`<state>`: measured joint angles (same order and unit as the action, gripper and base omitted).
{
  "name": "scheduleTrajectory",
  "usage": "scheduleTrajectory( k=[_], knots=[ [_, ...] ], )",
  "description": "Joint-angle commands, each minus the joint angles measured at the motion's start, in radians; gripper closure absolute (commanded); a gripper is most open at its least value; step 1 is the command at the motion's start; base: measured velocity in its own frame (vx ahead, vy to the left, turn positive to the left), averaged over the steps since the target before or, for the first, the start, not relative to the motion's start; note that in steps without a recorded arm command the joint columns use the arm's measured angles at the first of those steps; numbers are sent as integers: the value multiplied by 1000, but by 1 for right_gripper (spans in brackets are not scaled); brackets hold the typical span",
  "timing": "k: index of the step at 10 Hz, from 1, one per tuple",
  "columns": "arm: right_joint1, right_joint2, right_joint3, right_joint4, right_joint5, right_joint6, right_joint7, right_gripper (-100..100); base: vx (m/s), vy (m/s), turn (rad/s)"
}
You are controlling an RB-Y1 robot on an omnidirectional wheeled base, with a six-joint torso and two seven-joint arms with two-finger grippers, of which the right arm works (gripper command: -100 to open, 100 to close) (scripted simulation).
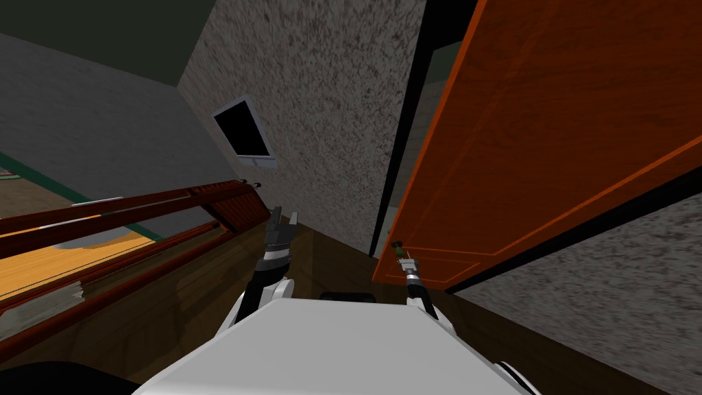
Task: Pull the door open
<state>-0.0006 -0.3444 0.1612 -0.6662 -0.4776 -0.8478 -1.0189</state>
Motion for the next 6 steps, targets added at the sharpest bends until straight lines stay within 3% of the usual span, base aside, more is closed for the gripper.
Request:
scheduleTrajectory(
  k=[1,6],
  knots=[
    [-14,21,25,-9,-7,-16,-44,-100,-81,-23,46],
    [-6,33,58,-57,-58,0,-172,-100,-105,5,37]
  ],
)
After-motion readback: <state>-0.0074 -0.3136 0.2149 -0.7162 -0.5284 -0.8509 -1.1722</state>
